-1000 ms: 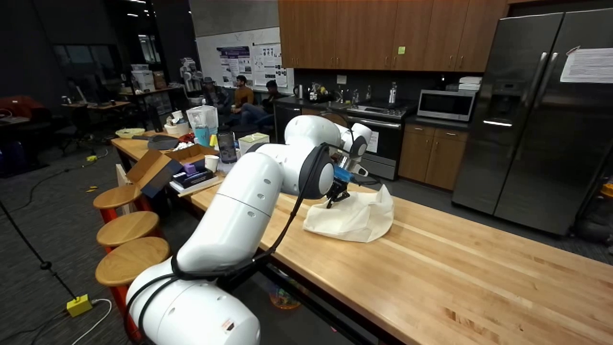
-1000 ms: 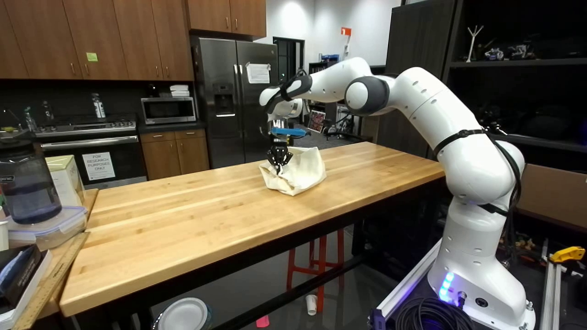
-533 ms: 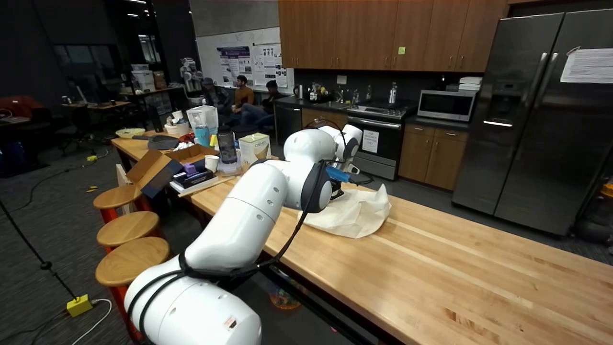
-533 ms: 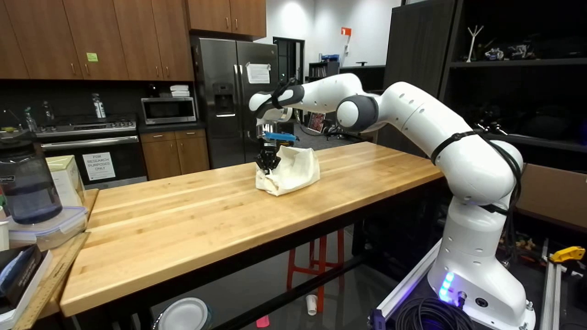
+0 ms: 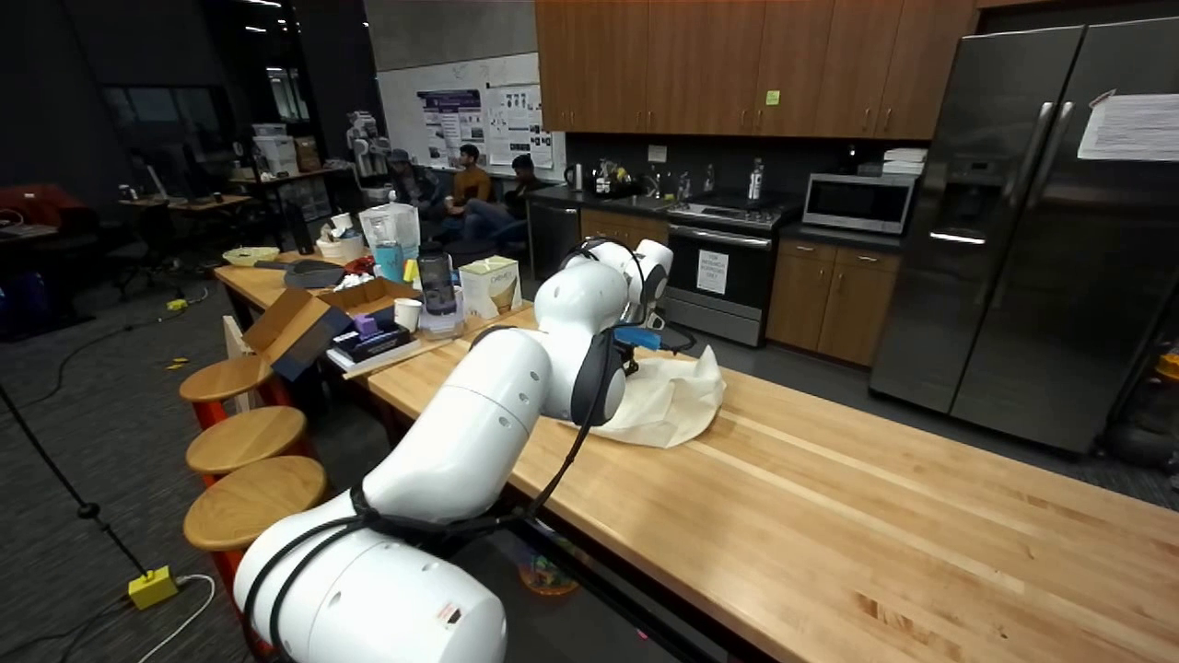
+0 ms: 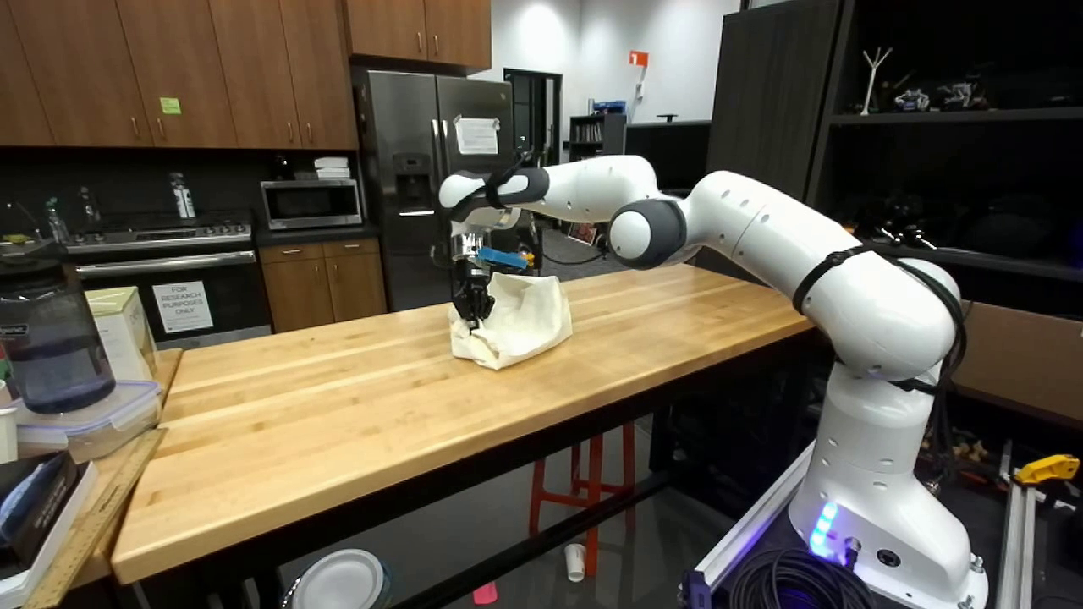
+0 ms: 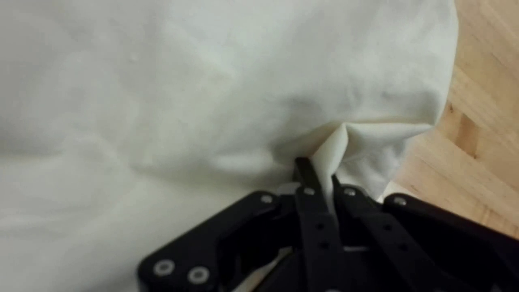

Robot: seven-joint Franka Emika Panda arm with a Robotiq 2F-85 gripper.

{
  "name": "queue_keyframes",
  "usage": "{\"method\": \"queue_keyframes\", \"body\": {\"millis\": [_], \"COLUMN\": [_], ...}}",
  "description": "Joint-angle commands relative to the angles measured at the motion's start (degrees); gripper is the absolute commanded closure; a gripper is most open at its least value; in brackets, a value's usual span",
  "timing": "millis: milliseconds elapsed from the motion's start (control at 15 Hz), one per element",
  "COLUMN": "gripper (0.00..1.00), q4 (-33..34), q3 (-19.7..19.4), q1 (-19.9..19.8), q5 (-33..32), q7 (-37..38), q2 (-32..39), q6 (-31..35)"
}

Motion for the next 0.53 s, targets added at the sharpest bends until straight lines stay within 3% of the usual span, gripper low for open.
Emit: {"method": "queue_keyframes", "body": {"millis": [0,267,467], "gripper": [0.99,0.99,0.99], "q4": [3.9,4.9,4.8], "q3": [0.0,-0.5,-1.6], "q1": [1.8,2.7,2.0], "q5": [-2.2,-3.3,-3.4], "q7": [-5.5,-8.1,-4.0], "q2": [0.0,-1.4,-1.3], "q6": [-2.3,-3.5,-7.1]}}
